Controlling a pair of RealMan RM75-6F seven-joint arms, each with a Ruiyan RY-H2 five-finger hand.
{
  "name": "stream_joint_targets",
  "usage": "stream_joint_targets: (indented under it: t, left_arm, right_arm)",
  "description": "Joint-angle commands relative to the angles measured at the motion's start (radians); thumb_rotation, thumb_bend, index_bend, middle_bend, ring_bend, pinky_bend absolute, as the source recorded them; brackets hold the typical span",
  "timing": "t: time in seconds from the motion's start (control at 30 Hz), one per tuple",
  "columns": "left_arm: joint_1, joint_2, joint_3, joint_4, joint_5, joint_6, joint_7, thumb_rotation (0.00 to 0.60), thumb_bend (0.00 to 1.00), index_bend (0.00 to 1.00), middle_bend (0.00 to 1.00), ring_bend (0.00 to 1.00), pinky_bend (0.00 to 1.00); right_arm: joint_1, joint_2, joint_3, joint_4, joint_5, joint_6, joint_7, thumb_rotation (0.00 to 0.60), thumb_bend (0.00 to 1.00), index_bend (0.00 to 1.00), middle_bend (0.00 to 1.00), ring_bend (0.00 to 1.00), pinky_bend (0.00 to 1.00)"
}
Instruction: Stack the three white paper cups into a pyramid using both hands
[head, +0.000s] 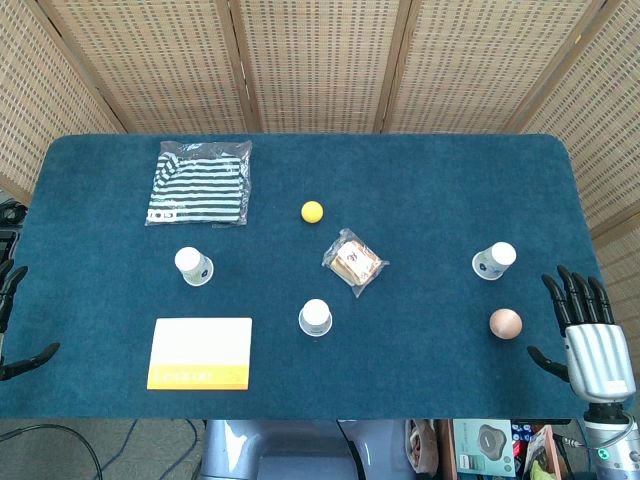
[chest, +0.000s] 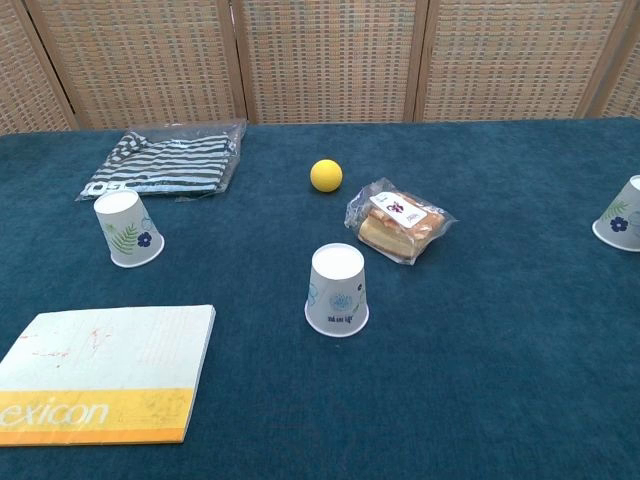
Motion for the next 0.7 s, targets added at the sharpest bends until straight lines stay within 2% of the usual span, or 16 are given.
stream_joint_targets:
  t: [0.03, 0.27, 0.37, 0.47, 0.53, 0.57, 0.7]
  left_arm:
    - [0.003, 0.003, 0.002, -0.004, 0.005, 0.002, 0.003, 0.6, 0.06, 0.0, 0.0, 0.0, 0.0]
    - [-0.013, 0.032, 0.004, -0.025, -0.012, -0.048, -0.007, 0.6, 0.06, 0.0, 0.0, 0.0, 0.0]
    - [-0.059, 0.04, -0.013, -0.031, -0.021, -0.113, -0.024, 0.6, 0.06, 0.0, 0.0, 0.0, 0.0]
    - [-0.164, 0.008, -0.054, 0.012, -0.014, -0.237, -0.097, 0.6, 0.06, 0.0, 0.0, 0.0, 0.01]
    - [-0.241, -0.007, -0.06, 0.05, -0.022, -0.367, -0.179, 0.6, 0.06, 0.0, 0.0, 0.0, 0.02]
    - [-0.268, -0.008, -0.064, 0.063, -0.038, -0.416, -0.177, 0.6, 0.06, 0.0, 0.0, 0.0, 0.04]
    - [-0.381, -0.056, -0.115, 0.101, -0.214, -0.591, 0.013, 0.6, 0.06, 0.0, 0.0, 0.0, 0.09]
  right_arm:
    - [-0.001, 0.001, 0.002, -0.001, -0.001, 0.003, 0.002, 0.6, 0.0, 0.0, 0.0, 0.0, 0.0]
    - [-0.005, -0.001, -0.002, -0.001, -0.006, 0.003, 0.004, 0.6, 0.0, 0.0, 0.0, 0.0, 0.0]
    - [0.0, -0.001, 0.002, 0.0, 0.0, -0.006, 0.011, 0.6, 0.0, 0.0, 0.0, 0.0, 0.0]
    - [0.002, 0.003, 0.005, 0.001, 0.009, -0.014, 0.023, 0.6, 0.0, 0.0, 0.0, 0.0, 0.0]
    - [0.003, 0.008, 0.005, 0.0, 0.009, -0.017, 0.034, 0.6, 0.0, 0.0, 0.0, 0.0, 0.0]
    - [0.004, 0.009, 0.005, 0.0, 0.009, -0.019, 0.037, 0.6, 0.0, 0.0, 0.0, 0.0, 0.0]
    - [0.007, 0.012, 0.006, 0.002, 0.014, -0.031, 0.044, 0.6, 0.0, 0.0, 0.0, 0.0, 0.0]
